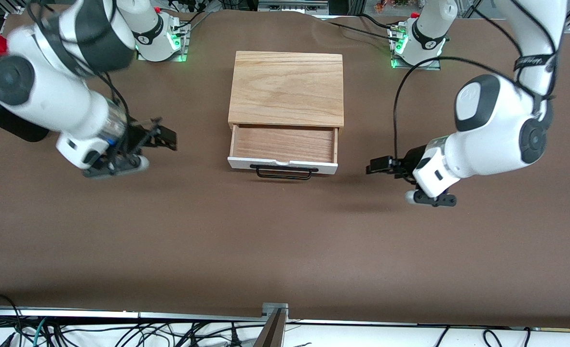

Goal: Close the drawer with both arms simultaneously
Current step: 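Move the right gripper and the left gripper to the drawer front, then push the white drawer front into the cabinet with both grippers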

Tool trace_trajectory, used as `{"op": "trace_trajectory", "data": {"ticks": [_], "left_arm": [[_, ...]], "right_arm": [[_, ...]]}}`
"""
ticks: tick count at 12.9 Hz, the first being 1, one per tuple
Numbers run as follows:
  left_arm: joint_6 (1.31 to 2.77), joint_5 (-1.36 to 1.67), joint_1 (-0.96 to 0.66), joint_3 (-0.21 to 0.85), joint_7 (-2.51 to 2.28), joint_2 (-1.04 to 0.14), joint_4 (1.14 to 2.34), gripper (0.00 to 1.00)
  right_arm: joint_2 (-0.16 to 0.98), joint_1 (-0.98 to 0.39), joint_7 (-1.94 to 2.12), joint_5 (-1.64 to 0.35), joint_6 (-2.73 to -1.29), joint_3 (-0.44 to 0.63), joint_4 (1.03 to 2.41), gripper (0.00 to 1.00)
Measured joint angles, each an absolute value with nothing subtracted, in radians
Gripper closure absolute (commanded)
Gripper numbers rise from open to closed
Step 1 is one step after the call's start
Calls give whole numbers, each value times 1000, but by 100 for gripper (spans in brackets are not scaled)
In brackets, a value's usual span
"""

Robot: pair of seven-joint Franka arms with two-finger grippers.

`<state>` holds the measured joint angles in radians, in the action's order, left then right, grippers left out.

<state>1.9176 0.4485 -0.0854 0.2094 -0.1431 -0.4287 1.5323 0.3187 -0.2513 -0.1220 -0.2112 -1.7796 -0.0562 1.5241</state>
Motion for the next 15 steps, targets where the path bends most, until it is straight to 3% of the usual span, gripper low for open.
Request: {"op": "trace_trajectory", "data": {"ticks": [3, 7, 15], "left_arm": [[2037, 509, -138, 211, -143, -501, 1529, 0], [2164, 570, -213, 212, -21, -606, 1526, 0], [2152, 641, -246, 233, 52, -668, 1526, 0]], "right_arm": [[447, -348, -122, -251, -1956, -59, 1521, 0], [567, -399, -120, -381, -2083, -95, 1518, 0], [622, -421, -107, -478, -2097, -100, 1521, 0]]}}
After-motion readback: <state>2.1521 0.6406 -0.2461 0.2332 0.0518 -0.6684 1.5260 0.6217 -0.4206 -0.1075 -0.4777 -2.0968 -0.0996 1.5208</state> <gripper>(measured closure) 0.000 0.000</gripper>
